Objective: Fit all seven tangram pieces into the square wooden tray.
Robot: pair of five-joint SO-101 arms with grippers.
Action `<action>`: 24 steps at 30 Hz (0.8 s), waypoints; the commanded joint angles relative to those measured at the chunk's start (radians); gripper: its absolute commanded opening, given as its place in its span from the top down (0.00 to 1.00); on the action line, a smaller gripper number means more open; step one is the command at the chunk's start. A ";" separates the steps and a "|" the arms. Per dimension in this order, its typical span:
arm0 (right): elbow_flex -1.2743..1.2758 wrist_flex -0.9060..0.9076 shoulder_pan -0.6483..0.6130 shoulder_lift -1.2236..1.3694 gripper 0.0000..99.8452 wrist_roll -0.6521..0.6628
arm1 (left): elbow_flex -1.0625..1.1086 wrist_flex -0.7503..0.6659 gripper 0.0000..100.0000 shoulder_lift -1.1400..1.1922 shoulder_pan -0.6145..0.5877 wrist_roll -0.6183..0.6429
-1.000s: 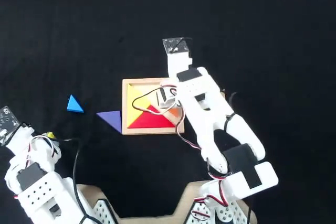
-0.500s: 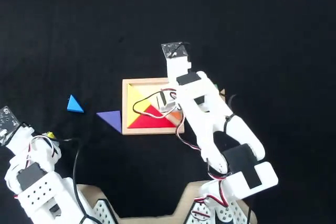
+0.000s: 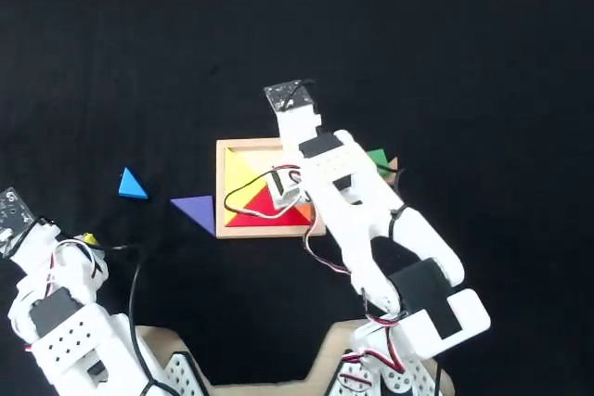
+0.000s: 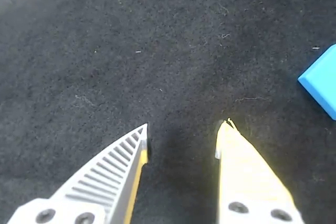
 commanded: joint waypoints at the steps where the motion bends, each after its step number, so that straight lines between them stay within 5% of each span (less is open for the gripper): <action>1: -0.105 -0.014 0.035 -0.035 0.84 0.043 | -0.005 -0.009 0.78 -0.009 0.015 -0.008; 5: -0.105 -0.138 0.038 -0.012 0.99 0.124 | -0.005 -0.009 0.78 -0.009 0.015 -0.008; 10: -0.143 -0.150 0.051 0.061 0.91 0.127 | -0.005 -0.009 0.78 -0.009 0.015 -0.008; 24: -0.346 -0.158 0.068 0.211 0.99 0.129 | -0.005 -0.009 0.78 -0.009 0.015 -0.008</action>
